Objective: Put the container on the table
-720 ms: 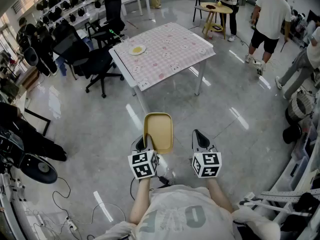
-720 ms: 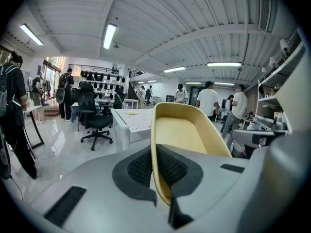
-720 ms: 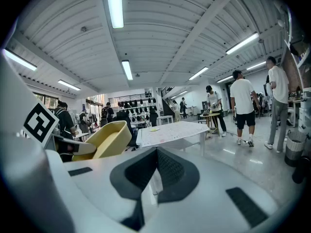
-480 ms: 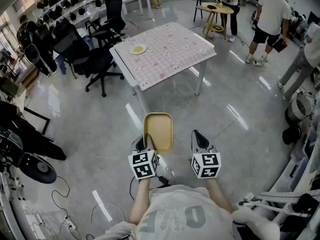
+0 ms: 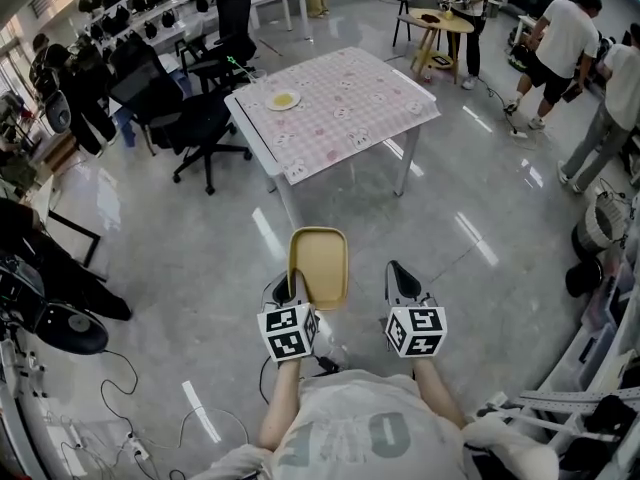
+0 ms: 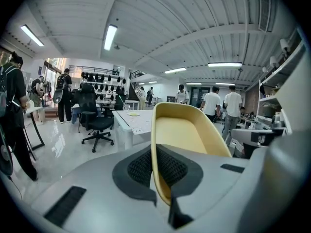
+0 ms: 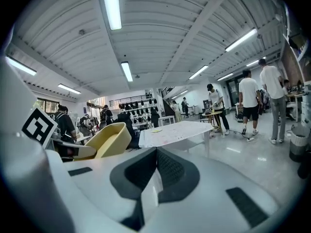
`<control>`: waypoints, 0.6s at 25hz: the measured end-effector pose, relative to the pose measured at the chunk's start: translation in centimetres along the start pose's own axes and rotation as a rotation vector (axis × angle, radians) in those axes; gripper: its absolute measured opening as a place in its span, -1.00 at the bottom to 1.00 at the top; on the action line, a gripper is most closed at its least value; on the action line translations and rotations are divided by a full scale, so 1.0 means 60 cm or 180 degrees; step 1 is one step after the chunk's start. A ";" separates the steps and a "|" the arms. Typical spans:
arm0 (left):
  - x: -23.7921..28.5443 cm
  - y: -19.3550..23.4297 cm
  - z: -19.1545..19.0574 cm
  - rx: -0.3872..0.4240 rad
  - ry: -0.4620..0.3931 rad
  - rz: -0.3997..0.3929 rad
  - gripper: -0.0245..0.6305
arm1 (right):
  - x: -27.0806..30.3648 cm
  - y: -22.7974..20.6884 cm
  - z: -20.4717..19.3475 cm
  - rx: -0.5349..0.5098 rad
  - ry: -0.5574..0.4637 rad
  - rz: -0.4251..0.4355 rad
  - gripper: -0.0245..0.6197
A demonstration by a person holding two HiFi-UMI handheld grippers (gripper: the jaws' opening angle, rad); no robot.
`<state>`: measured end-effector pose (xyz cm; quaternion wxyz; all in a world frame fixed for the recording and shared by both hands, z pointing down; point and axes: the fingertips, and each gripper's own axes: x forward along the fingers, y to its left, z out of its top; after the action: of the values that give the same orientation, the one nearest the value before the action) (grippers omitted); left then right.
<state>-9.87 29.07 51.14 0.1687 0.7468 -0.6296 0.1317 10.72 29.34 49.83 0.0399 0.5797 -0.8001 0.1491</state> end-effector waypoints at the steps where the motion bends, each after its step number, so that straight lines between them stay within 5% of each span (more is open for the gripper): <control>1: 0.004 0.007 0.003 -0.0004 -0.0015 -0.0005 -0.84 | 0.008 0.002 0.000 -0.0002 0.0006 -0.0006 -0.83; 15: 0.085 0.132 0.024 -0.0313 -0.0030 0.0039 -0.84 | 0.123 0.032 -0.013 -0.0028 0.0193 -0.0073 -0.83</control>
<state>-16.80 22.69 52.62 0.2014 0.7344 -0.6406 0.0982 6.45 23.37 51.97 0.0684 0.5838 -0.7925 0.1625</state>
